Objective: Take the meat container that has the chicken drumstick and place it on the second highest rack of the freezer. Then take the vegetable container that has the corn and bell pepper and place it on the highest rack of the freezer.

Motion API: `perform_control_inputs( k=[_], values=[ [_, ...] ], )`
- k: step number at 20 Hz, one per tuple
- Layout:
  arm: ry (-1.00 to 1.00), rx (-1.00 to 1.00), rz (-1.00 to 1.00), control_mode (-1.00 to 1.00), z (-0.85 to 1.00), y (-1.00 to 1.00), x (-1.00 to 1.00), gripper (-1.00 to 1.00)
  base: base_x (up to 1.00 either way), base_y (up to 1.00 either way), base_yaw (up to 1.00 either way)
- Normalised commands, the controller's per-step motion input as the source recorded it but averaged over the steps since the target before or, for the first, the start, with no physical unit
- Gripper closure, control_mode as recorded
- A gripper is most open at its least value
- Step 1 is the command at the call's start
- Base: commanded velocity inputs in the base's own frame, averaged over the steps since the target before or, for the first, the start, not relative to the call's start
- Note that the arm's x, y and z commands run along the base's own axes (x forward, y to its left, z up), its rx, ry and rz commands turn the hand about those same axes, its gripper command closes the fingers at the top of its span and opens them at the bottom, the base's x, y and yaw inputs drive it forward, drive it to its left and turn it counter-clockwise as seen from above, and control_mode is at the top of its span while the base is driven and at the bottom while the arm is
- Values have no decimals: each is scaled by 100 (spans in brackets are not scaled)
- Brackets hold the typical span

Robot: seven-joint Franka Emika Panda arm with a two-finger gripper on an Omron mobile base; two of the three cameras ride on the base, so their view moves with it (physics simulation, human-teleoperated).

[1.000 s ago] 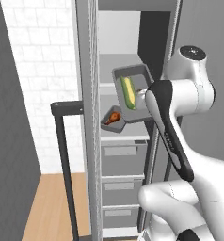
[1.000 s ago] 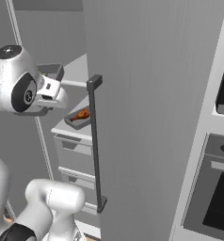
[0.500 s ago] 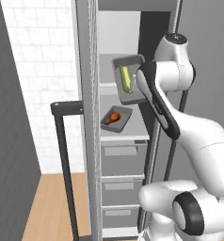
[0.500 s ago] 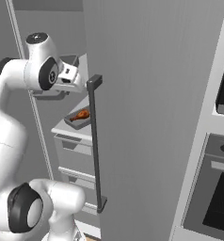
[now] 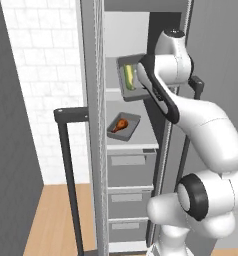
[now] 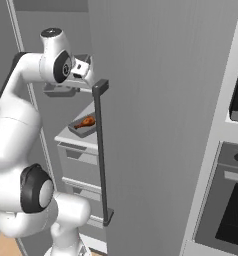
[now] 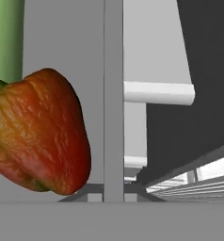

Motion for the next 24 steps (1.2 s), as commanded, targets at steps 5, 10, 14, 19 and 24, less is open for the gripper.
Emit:
perform_control_inputs(
  k=[5,10,14,19,24],
  values=[
    [-1,2,-2,-100,2,-1,56,100,0,0,0],
    [-10,10,0,-100,10,-10,19,100,0,0,0],
    [-6,3,-3,-100,0,0,72,100,0,0,0],
    [0,0,-2,-100,1,0,74,100,0,0,0],
    [7,-1,0,-100,-1,1,80,100,0,0,0]
  ],
)
